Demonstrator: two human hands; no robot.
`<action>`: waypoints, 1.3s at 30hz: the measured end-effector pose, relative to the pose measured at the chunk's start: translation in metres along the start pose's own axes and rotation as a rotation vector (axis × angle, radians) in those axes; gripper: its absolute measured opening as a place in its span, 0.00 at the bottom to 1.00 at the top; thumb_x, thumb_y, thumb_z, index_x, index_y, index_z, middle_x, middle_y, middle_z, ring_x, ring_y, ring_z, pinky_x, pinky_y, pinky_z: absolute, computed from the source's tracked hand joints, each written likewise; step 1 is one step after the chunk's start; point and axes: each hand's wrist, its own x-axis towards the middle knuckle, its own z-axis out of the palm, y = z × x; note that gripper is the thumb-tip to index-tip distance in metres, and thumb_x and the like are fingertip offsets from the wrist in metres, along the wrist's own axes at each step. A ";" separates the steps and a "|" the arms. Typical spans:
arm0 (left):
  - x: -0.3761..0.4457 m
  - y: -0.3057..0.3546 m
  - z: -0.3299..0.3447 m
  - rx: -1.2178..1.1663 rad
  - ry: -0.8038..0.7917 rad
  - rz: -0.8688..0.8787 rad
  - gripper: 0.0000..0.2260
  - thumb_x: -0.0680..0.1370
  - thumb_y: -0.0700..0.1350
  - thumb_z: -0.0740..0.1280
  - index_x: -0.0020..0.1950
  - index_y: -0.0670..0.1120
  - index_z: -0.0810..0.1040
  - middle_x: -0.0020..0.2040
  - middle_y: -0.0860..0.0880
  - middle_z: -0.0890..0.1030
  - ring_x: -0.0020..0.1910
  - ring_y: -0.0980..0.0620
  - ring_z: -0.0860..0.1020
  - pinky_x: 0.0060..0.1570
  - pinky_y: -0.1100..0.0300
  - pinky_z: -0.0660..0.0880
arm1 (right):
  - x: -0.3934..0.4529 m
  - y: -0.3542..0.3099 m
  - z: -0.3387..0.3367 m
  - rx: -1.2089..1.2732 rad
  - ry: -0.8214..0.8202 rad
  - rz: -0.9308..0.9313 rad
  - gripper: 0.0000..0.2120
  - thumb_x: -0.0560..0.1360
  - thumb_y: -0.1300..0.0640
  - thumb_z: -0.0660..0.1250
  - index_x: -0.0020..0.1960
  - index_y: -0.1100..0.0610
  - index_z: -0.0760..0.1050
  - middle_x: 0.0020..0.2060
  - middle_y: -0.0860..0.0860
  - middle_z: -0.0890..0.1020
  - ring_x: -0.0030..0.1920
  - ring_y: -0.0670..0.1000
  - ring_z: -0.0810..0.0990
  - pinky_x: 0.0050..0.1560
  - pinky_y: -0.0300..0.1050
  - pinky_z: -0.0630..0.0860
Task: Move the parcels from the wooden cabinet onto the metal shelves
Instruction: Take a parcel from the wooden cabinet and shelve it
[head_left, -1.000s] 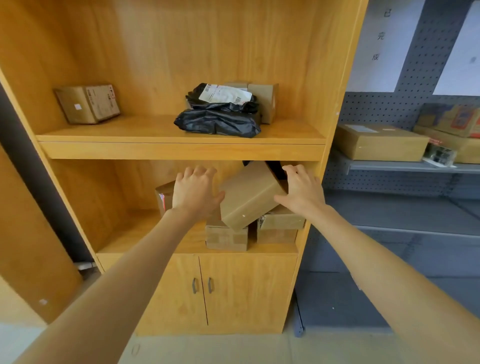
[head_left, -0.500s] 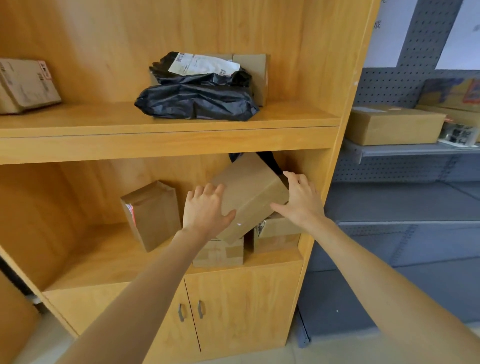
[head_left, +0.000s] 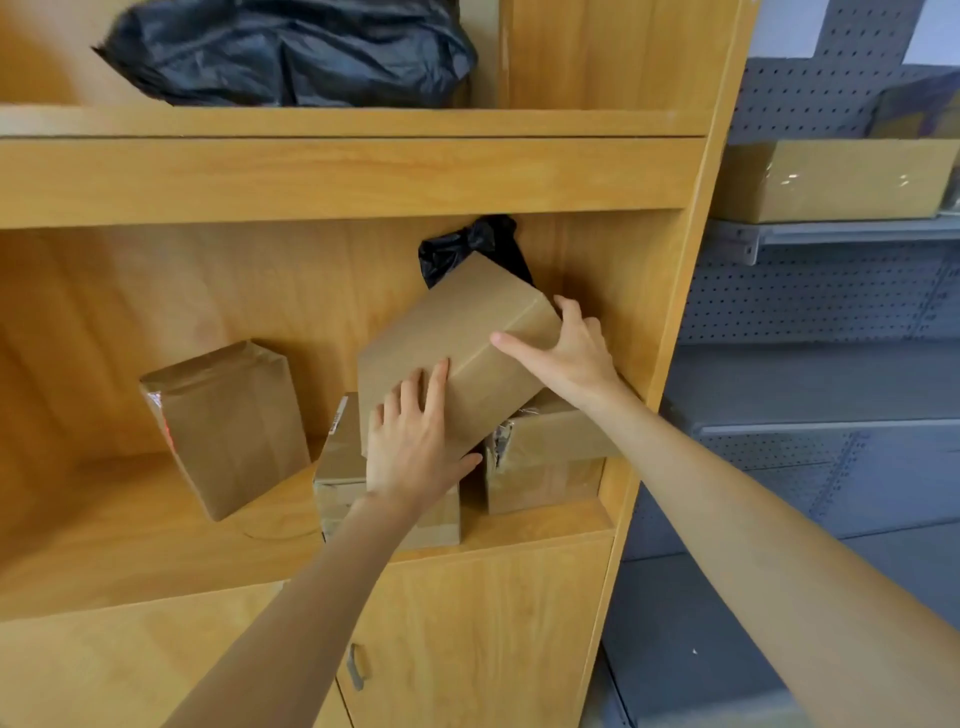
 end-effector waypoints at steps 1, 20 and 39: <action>0.000 0.001 0.005 0.012 0.021 -0.010 0.51 0.64 0.64 0.74 0.77 0.49 0.51 0.71 0.43 0.67 0.66 0.42 0.69 0.64 0.48 0.68 | 0.002 0.001 0.004 0.012 0.005 -0.002 0.47 0.66 0.31 0.69 0.76 0.49 0.53 0.69 0.55 0.63 0.67 0.58 0.68 0.65 0.57 0.70; -0.012 -0.004 -0.054 -0.051 0.066 -0.032 0.50 0.54 0.54 0.82 0.70 0.46 0.62 0.61 0.39 0.76 0.57 0.38 0.77 0.54 0.44 0.75 | -0.033 -0.051 -0.014 0.104 0.024 0.144 0.42 0.65 0.34 0.72 0.71 0.48 0.61 0.65 0.53 0.65 0.65 0.59 0.67 0.61 0.57 0.73; -0.110 0.010 -0.218 -0.079 -0.045 -0.008 0.49 0.53 0.54 0.81 0.70 0.47 0.64 0.61 0.44 0.76 0.55 0.40 0.77 0.50 0.45 0.76 | -0.183 -0.139 -0.104 0.115 0.016 0.204 0.39 0.66 0.36 0.72 0.70 0.50 0.61 0.64 0.54 0.65 0.62 0.56 0.68 0.51 0.47 0.69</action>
